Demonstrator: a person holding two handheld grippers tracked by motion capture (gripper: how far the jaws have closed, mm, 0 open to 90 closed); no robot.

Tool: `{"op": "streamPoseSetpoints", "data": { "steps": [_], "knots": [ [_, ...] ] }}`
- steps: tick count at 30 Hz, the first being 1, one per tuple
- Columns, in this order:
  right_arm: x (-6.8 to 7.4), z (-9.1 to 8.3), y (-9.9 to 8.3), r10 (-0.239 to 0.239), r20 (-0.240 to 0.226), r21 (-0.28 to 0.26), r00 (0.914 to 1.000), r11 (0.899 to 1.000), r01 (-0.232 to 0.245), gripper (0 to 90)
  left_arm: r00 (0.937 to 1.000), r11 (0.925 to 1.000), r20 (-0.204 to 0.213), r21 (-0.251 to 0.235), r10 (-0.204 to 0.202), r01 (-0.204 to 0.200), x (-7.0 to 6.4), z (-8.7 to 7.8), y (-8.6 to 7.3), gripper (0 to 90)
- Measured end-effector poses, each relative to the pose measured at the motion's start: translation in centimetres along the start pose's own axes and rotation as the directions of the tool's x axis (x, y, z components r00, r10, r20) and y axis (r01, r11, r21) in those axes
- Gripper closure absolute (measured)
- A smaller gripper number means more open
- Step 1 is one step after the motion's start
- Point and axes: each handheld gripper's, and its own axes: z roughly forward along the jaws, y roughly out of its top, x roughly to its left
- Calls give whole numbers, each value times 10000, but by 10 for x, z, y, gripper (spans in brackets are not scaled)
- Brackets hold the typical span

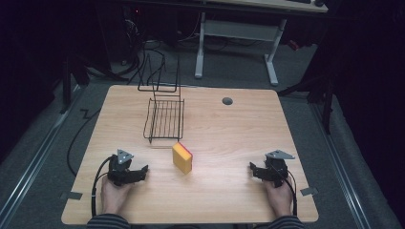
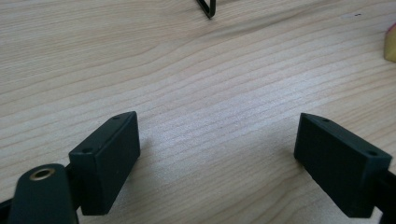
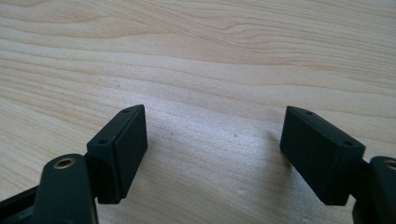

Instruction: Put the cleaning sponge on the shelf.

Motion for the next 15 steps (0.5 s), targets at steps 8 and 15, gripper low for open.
{"op": "streamPoseSetpoints", "data": {
  "steps": [8, 15],
  "knots": [
    [0, 0, 0, -1, -1, 0, 10000, 10000, 1, 234, 9998, 9996, 36, -196, -220, 221, 2, -4, 1, 150],
    [0, 0, 0, 0, -1, 4, 10000, 10000, 0, 234, 9996, 9985, 158, -491, -253, 261, 0, -10, 4, 152]
  ]
}}
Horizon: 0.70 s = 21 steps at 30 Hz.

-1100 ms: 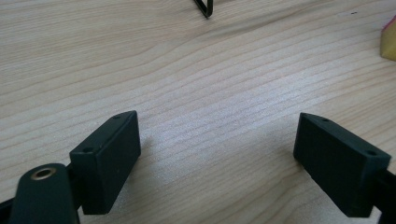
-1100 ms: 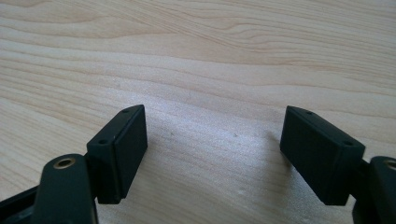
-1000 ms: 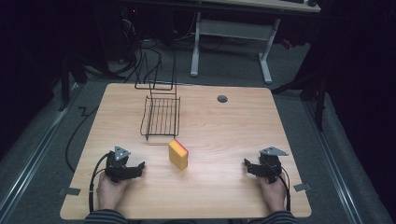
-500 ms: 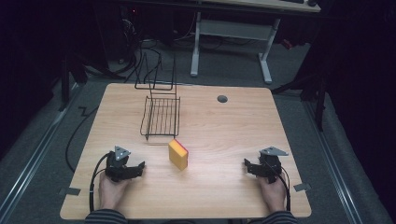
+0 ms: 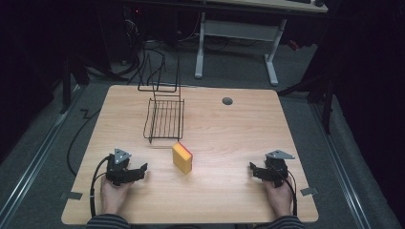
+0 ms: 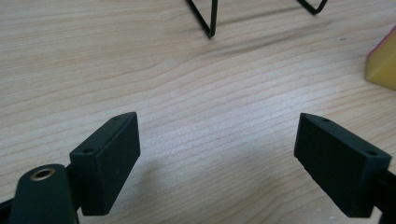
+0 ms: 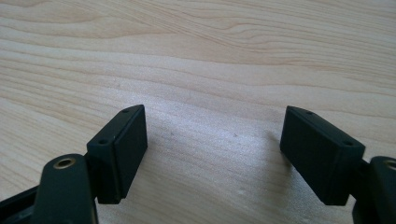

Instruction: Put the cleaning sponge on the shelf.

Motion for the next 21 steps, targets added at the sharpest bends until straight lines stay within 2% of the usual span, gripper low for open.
{"op": "streamPoseSetpoints", "data": {
  "steps": [8, 18, 21],
  "knots": [
    [0, 0, 0, -4, -1, -1, 10000, 10000, 4, 233, 9986, 9994, 501, -276, -179, 193, -2, -9, 6, 151],
    [0, 0, 0, -6, -2, -4, 10000, 10000, 6, 233, 9972, 9943, 700, -1017, -262, 332, -6, -21, 18, 152],
    [0, 0, 0, -6, -11, 5, 10000, 10000, 6, 233, 9977, 9931, 629, -1128, -242, 312, -7, -24, 19, 147]
  ]
}}
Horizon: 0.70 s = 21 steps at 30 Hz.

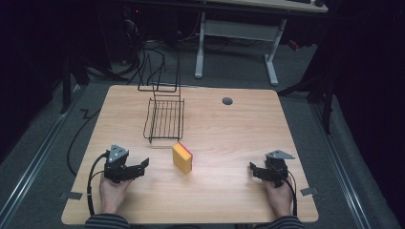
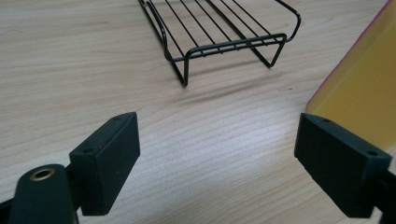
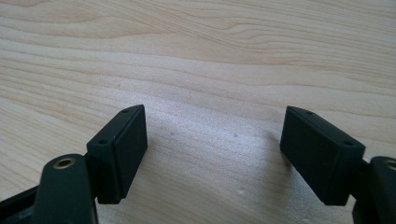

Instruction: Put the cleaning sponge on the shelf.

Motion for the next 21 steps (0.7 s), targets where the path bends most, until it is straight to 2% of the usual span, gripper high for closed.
{"op": "streamPoseSetpoints", "data": {
  "steps": [9, 21],
  "knots": [
    [0, 0, 0, 1, 9, -9, 10000, 10000, -1, 233, 9997, 9996, -170, -216, 176, -179, -5, -4, 8, 100],
    [0, 0, 0, 5, 7, -10, 10000, 10000, -5, 233, 9988, 9980, 271, -486, 413, -399, -18, -10, 18, 65]
  ]
}}
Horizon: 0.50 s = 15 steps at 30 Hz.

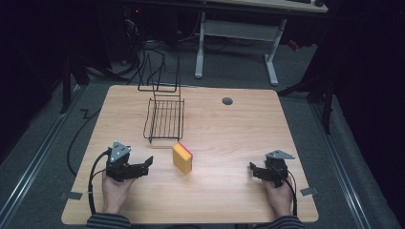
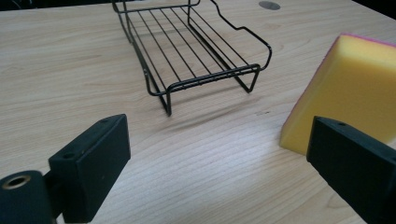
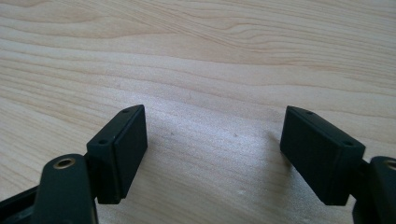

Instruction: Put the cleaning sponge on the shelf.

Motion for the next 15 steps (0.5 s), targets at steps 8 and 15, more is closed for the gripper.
{"op": "streamPoseSetpoints", "data": {
  "steps": [8, 15],
  "knots": [
    [0, 0, 0, 0, -1, 1, 10000, 10000, 0, 233, 9988, 9996, 408, 47, 266, -268, -12, 2, 4, 45],
    [0, 0, 0, 1, -1, 0, 10000, 10000, -1, 233, 9968, 9989, 664, 55, 454, -458, -21, 4, 7, 34]
  ]
}}
